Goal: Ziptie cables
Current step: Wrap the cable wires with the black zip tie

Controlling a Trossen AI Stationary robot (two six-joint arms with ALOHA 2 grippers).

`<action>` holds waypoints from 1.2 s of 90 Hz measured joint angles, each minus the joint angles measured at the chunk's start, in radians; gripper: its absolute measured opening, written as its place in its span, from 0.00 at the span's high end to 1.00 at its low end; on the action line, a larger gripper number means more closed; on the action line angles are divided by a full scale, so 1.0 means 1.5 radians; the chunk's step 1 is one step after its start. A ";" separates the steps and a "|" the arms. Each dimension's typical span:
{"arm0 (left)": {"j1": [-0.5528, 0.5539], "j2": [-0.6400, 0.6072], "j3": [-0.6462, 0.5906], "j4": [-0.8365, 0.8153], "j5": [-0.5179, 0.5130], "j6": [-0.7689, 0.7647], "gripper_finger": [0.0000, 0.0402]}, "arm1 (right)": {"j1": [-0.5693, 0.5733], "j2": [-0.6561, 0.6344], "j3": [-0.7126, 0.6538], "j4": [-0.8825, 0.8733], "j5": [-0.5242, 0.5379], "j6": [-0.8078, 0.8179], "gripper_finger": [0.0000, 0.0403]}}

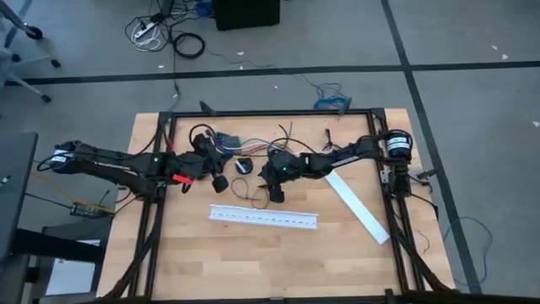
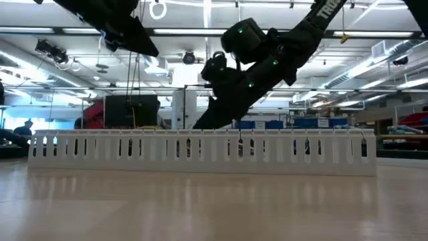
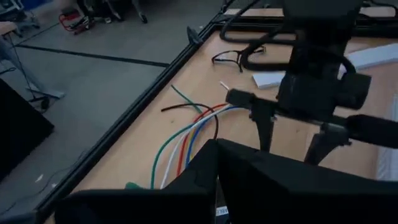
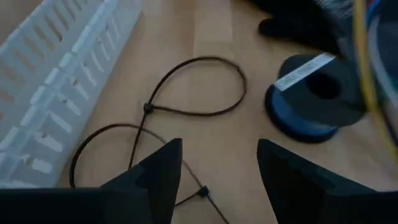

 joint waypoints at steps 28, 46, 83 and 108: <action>0.000 0.000 0.000 -0.004 0.000 0.017 1.00 | 0.002 0.042 0.019 -0.002 -0.036 0.001 0.53; 0.000 0.000 0.000 -0.003 0.000 0.021 1.00 | 0.010 0.042 0.019 -0.039 -0.027 -0.011 0.55; 0.000 0.000 0.000 0.002 0.000 0.032 1.00 | 0.011 0.042 0.019 -0.067 0.054 -0.026 0.93; 0.000 0.000 0.000 0.022 0.001 0.015 1.00 | 0.010 0.028 0.019 -0.061 0.044 -0.004 1.00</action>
